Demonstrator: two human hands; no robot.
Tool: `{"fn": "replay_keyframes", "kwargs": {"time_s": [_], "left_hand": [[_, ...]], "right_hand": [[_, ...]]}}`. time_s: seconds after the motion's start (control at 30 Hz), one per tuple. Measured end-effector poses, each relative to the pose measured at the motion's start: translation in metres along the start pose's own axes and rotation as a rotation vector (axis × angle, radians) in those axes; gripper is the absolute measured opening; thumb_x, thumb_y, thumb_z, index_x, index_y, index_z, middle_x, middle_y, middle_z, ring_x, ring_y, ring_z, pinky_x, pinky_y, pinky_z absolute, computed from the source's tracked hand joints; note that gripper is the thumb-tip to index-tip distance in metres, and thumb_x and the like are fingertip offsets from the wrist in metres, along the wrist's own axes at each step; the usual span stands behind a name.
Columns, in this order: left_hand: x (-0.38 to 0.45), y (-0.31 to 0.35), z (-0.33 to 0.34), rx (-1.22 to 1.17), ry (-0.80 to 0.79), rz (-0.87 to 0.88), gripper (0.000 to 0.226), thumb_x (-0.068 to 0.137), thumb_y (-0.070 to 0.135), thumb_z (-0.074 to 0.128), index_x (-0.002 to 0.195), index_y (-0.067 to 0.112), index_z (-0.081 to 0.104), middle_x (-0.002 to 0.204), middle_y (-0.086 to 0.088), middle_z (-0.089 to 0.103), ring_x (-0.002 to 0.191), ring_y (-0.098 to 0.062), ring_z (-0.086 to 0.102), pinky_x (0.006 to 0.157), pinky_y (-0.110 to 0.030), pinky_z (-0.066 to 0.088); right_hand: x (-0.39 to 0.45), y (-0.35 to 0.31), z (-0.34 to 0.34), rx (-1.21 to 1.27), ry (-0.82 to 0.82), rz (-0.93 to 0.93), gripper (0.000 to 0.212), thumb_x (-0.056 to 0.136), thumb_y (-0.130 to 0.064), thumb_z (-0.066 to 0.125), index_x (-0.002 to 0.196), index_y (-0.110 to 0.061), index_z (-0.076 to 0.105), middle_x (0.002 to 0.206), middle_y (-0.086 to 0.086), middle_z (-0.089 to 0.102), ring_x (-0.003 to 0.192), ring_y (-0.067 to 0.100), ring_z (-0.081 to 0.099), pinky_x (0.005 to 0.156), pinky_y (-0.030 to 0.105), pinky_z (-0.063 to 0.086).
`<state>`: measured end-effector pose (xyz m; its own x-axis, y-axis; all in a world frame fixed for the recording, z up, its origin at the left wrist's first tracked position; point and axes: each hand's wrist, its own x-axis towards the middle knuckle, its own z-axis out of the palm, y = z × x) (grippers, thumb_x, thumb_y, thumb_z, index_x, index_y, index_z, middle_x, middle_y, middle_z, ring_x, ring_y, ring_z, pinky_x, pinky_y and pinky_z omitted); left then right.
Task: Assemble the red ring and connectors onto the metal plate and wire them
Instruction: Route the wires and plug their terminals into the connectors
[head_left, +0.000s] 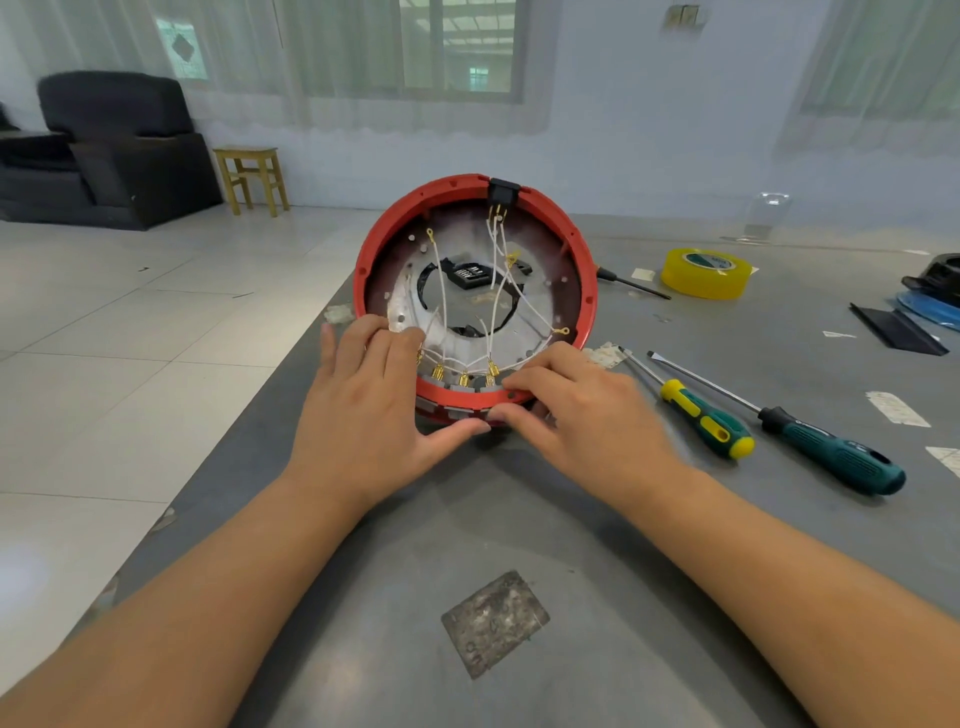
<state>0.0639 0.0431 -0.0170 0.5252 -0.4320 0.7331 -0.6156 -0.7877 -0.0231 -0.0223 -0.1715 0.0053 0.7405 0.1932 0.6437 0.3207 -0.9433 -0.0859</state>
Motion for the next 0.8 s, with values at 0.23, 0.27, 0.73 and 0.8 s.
{"fn": "replay_keyframes", "kwargs": {"time_s": [0.23, 0.27, 0.73, 0.8], "left_hand": [[-0.001, -0.001, 0.004, -0.033, 0.030, -0.023, 0.093, 0.080, 0.093, 0.051, 0.108, 0.005, 0.056, 0.113, -0.012, 0.060, 0.135, -0.034, 0.046, 0.103, -0.044, 0.051], [-0.001, -0.001, 0.004, -0.030, 0.036, -0.019, 0.093, 0.080, 0.094, 0.050, 0.106, 0.005, 0.055, 0.113, -0.012, 0.060, 0.135, -0.034, 0.046, 0.102, -0.045, 0.051], [-0.002, 0.005, 0.001, 0.041, 0.075, 0.028, 0.084, 0.080, 0.086, 0.057, 0.100, 0.005, 0.053, 0.103, -0.012, 0.056, 0.121, -0.034, 0.048, 0.096, -0.041, 0.048], [-0.001, 0.007, 0.000, 0.057, 0.083, 0.038, 0.084, 0.080, 0.085, 0.056, 0.100, 0.004, 0.054, 0.102, -0.012, 0.056, 0.121, -0.035, 0.048, 0.098, -0.042, 0.048]], "right_hand": [[-0.004, -0.004, 0.000, 0.053, 0.022, -0.033, 0.022, 0.092, -0.028, 0.071, 0.108, -0.015, 0.078, 0.100, 0.000, 0.067, 0.073, 0.018, 0.066, 0.056, 0.037, 0.057], [-0.004, -0.004, -0.001, 0.048, 0.015, -0.041, 0.021, 0.092, -0.027, 0.073, 0.108, -0.015, 0.078, 0.100, 0.001, 0.067, 0.074, 0.019, 0.067, 0.055, 0.037, 0.057], [0.015, -0.012, -0.001, 0.261, -0.010, 0.332, 0.010, 0.095, -0.026, 0.065, 0.095, -0.026, 0.075, 0.089, -0.011, 0.066, 0.062, 0.001, 0.064, 0.073, 0.017, 0.048], [0.019, -0.013, -0.002, 0.356, -0.047, 0.396, 0.010, 0.095, -0.024, 0.065, 0.091, -0.026, 0.073, 0.078, -0.010, 0.067, 0.048, 0.003, 0.064, 0.059, 0.010, 0.047]]}}
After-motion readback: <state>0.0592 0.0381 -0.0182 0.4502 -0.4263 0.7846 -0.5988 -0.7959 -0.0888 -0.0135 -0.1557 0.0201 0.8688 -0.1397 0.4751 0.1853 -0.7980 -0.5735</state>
